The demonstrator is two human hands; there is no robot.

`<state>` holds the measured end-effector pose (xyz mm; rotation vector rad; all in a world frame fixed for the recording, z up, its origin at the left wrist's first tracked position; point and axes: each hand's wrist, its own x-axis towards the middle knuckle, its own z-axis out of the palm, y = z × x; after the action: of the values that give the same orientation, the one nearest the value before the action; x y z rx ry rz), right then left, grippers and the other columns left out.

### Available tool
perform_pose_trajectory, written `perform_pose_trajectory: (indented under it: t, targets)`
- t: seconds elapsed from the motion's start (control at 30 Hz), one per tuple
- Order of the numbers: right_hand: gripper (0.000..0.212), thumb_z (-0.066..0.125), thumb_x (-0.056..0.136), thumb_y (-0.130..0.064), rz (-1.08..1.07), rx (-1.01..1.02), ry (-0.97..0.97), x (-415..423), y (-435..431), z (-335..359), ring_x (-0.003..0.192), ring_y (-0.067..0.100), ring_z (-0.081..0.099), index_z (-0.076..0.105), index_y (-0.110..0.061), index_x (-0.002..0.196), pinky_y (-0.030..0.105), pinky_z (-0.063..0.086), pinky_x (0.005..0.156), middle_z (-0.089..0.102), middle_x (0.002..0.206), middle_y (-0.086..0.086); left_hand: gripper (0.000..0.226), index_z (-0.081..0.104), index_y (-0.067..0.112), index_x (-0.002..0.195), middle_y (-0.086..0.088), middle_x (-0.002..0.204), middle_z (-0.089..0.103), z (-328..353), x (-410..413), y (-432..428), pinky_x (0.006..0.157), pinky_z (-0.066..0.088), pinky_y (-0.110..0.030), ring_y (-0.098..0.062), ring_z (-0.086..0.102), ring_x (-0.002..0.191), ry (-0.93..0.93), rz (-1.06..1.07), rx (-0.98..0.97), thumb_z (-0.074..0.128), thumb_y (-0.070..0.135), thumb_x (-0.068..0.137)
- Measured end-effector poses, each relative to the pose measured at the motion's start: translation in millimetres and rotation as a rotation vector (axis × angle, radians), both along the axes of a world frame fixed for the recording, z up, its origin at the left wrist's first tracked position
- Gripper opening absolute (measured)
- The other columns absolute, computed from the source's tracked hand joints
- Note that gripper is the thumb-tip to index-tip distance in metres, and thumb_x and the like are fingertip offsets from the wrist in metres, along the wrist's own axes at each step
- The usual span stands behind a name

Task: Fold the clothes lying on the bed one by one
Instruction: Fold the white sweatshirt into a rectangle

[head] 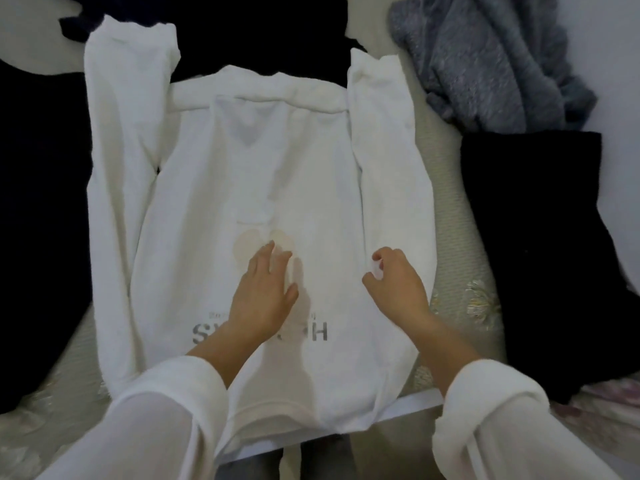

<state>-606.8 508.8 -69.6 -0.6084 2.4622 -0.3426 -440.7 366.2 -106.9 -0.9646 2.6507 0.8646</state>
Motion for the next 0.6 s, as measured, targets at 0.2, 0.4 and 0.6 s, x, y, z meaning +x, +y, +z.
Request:
perform_pose_trajectory:
  t: [0.2, 0.4, 0.6]
  targets:
    - [0.053, 0.057, 0.090, -0.038, 0.081, 0.026, 0.182, -26, -19, -29, 0.112, 0.022, 0.047, 0.038, -0.011, 0.132, 0.033, 0.042, 0.083, 0.042, 0.126, 0.004, 0.073, 0.003, 0.021, 0.153, -0.012, 0.159, -0.013, -55, -27, 15, 0.115, -0.013, -0.033, -0.022, -0.019, 0.145, -0.045, -0.018, -0.083, 0.004, 0.057, 0.089]
    - [0.014, 0.051, 0.092, -0.021, -0.084, -0.087, 0.160, -54, -3, -51, 0.085, 0.025, 0.056, 0.052, -0.007, 0.094, 0.034, 0.043, 0.069, 0.055, 0.088, 0.004, 0.066, 0.014, 0.017, 0.153, -0.016, 0.159, 0.004, -74, -26, 26, 0.118, -0.004, -0.037, -0.026, -0.004, 0.148, -0.036, 0.006, -0.256, 0.023, 0.049, 0.096]
    - [0.017, 0.048, 0.093, -0.015, -0.486, -0.178, 0.340, -88, 46, -49, 0.079, 0.029, 0.054, 0.050, -0.001, 0.103, 0.032, 0.037, 0.066, 0.052, 0.084, 0.010, 0.066, 0.019, 0.016, 0.152, -0.018, 0.159, 0.009, -72, -29, 29, 0.118, -0.003, -0.037, -0.028, 0.003, 0.148, -0.029, 0.030, -0.295, 0.025, 0.048, 0.094]
